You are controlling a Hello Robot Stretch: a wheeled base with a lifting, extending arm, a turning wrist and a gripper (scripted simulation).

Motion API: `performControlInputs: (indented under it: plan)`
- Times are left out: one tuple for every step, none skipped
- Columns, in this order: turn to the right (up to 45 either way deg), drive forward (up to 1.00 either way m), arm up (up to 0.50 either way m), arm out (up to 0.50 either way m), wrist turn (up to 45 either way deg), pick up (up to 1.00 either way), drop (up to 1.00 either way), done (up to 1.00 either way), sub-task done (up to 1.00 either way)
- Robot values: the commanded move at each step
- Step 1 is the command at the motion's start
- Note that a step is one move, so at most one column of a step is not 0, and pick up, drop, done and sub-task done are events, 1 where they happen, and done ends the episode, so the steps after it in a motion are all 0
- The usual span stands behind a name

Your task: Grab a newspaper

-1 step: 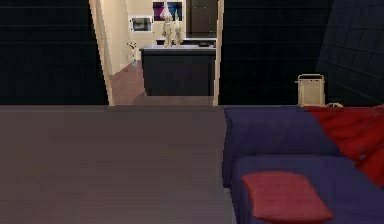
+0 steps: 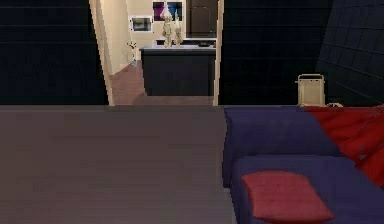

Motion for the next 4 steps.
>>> performControlInputs:
  plan:
    - [0.0, 0.0, 0.02, 0.0, 0.0, 0.0, 0.0, 0.0, 0.0]
    - [0.0, 0.0, 0.0, 0.1, 0.0, 0.0, 0.0, 0.0, 0.0]
    - [0.0, 0.0, 0.0, 0.0, 45.0, 0.0, 0.0, 0.0, 0.0]
    - [0.0, 0.0, 0.0, 0.0, 45.0, 0.0, 0.0, 0.0, 0.0]
